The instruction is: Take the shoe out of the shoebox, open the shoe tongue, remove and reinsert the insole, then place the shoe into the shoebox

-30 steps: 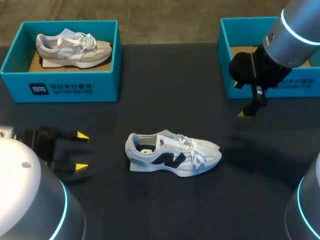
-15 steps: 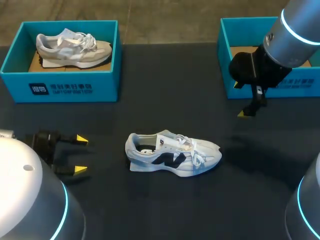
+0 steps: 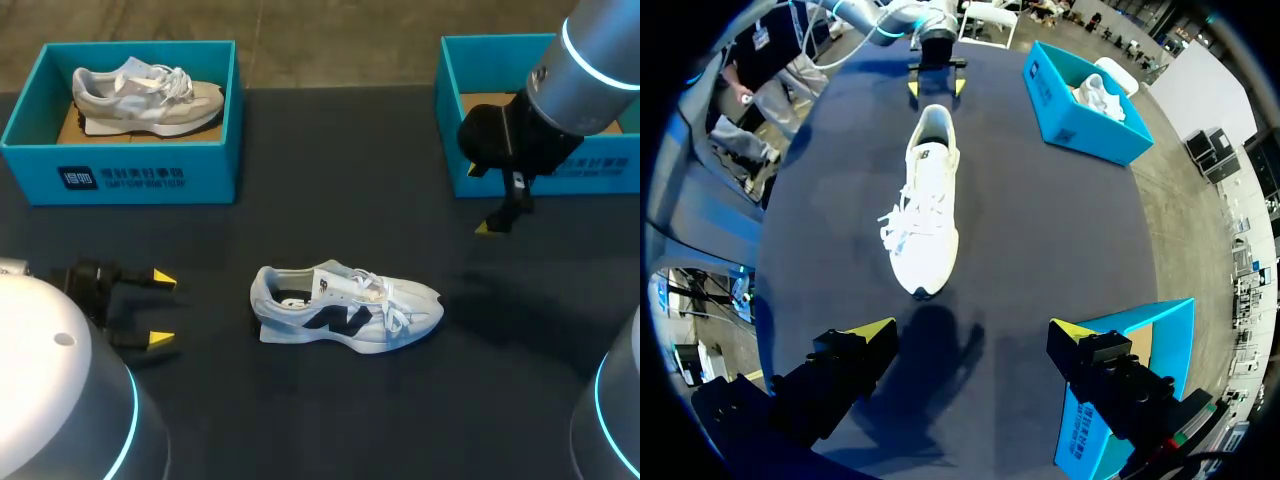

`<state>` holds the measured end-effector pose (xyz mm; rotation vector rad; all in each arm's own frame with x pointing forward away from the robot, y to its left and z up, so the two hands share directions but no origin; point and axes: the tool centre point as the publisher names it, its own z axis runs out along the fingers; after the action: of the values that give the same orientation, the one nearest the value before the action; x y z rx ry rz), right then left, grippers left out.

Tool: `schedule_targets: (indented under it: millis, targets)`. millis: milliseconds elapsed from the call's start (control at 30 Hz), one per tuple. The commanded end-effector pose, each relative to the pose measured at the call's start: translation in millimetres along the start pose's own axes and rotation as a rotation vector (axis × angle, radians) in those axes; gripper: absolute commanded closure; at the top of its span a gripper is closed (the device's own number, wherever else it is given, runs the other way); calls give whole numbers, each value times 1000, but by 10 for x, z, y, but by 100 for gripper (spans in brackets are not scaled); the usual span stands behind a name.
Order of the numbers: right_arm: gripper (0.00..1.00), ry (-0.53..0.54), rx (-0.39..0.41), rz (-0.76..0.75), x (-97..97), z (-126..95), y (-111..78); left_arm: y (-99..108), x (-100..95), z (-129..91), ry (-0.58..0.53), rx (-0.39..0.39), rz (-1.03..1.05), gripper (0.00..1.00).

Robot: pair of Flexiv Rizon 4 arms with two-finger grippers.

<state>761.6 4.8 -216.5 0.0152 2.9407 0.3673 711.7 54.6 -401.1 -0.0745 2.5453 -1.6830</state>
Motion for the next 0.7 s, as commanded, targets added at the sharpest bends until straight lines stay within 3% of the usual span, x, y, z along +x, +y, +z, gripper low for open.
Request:
schedule_targets:
  millis: [33, 700]
  targets:
    - [0, -1, 2, 1, 1, 15, 6, -8, 12, -2, -2, -2, 0, 0]
    - [0, -1, 2, 1, 1, 15, 6, -216, 48, 553, 10, 57, -58, 0]
